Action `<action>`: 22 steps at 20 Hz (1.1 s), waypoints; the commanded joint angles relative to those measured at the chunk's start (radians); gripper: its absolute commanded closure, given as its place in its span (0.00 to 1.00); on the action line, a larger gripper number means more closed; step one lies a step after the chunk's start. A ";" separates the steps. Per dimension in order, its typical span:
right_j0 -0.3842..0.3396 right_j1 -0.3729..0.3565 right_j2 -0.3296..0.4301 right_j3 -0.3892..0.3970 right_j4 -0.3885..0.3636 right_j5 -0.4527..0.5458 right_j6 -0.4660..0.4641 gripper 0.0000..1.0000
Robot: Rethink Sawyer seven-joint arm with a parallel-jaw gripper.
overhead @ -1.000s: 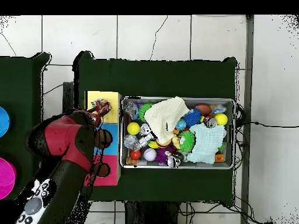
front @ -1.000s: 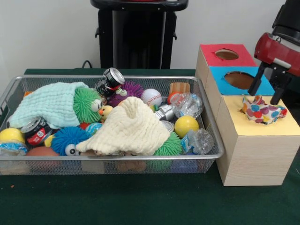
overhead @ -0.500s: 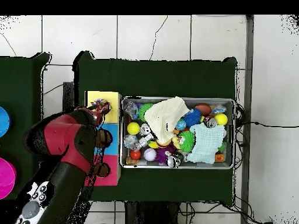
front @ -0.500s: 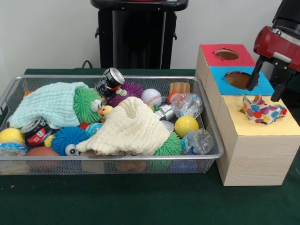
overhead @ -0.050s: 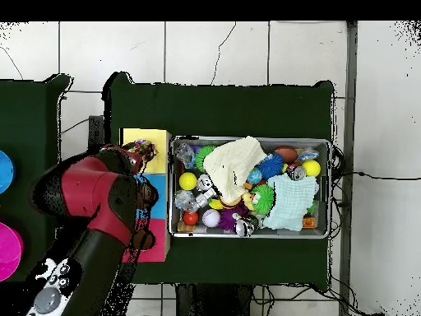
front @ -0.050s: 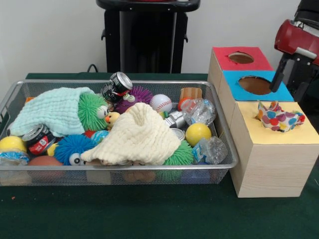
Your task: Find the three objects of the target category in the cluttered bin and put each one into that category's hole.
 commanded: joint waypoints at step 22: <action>-0.153 0.085 0.318 0.004 0.051 -0.180 0.205 1.00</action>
